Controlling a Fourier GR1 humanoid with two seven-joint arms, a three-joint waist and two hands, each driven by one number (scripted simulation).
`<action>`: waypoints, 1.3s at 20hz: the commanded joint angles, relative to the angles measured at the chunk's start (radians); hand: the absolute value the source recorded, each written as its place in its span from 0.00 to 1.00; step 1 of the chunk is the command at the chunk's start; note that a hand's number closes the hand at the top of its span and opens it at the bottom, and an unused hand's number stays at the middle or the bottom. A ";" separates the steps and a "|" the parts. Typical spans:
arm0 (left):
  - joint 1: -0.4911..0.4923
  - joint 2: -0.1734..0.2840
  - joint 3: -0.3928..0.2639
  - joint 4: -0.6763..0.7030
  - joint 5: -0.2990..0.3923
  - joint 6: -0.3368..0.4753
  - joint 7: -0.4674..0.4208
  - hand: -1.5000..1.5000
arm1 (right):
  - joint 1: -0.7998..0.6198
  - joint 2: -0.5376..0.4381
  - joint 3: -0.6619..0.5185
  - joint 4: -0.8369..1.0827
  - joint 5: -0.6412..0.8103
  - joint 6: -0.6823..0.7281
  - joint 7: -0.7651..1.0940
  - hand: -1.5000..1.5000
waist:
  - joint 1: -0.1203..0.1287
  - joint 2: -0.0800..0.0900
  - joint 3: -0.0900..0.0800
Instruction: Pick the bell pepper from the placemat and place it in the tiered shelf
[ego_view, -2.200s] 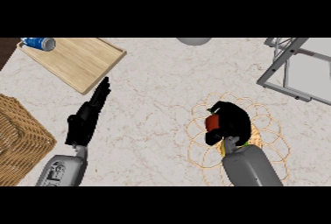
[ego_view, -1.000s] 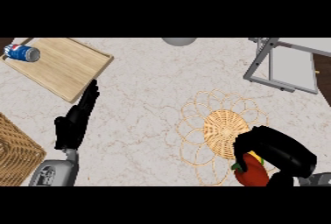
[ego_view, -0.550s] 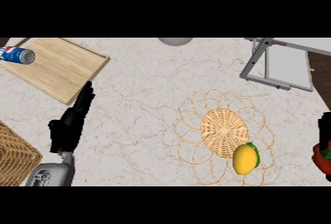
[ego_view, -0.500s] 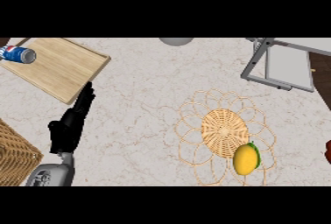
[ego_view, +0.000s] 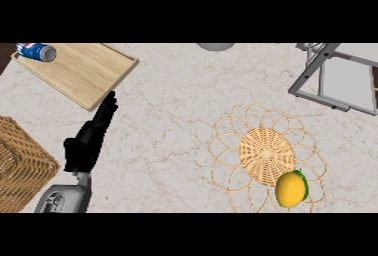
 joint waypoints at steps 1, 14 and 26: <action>-0.008 0.006 -0.008 -0.023 0.004 -0.016 0.020 0.50 | -0.037 -0.123 -0.087 0.194 -0.082 0.233 -0.179 1.00 | 0.037 0.003 0.000; -0.103 -0.026 -0.031 0.052 -0.021 -0.015 0.011 0.50 | -0.231 -0.211 0.021 0.400 -0.151 0.202 -0.098 1.00 | 0.080 0.015 -0.002; -0.086 -0.022 -0.032 0.041 -0.016 -0.032 0.019 0.50 | -0.486 -0.135 0.188 0.458 -0.033 0.004 -0.131 1.00 | 0.103 0.014 -0.003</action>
